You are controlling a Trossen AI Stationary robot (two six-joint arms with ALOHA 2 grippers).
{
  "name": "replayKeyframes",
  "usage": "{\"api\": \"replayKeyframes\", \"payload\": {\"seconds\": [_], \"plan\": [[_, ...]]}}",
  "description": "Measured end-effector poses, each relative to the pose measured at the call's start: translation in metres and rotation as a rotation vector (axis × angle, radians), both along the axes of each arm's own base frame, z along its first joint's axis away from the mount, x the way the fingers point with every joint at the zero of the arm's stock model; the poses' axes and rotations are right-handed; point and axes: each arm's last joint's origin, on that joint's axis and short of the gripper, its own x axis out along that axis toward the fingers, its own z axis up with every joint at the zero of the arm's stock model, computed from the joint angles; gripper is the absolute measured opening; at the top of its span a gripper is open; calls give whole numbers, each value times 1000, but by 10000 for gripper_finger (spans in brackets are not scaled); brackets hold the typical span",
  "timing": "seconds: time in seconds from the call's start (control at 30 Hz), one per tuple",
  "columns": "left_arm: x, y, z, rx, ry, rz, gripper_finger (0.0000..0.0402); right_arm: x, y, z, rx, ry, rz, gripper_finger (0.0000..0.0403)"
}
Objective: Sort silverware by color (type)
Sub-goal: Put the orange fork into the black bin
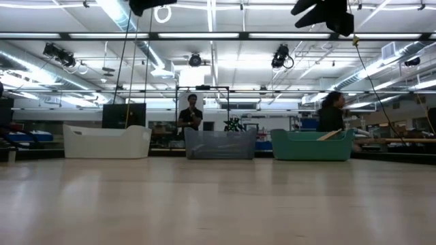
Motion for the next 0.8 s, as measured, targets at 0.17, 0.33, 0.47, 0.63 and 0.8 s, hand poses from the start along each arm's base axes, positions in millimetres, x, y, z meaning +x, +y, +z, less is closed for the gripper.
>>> {"api": "replayKeyframes", "payload": {"seconds": [0.17, 0.33, 0.47, 0.63, 0.8], "plan": [[2, -2, -15, 64, -17, -17, 208, -7, -2, -5, 207, 109, -31, 132], [2, -2, -13, 77, -35, -21, 208, -15, -2, -19, 370, 296, -134, 132], [2, -2, -12, 117, -42, -25, 208, -19, 0, -31, 457, 443, -210, 132], [2, -2, -12, 159, -34, -29, 208, -18, 0, -45, 545, 626, -287, 132], [2, -2, -12, 162, -33, -28, 208, -10, 4, -59, 629, 765, -286, 132]]}}
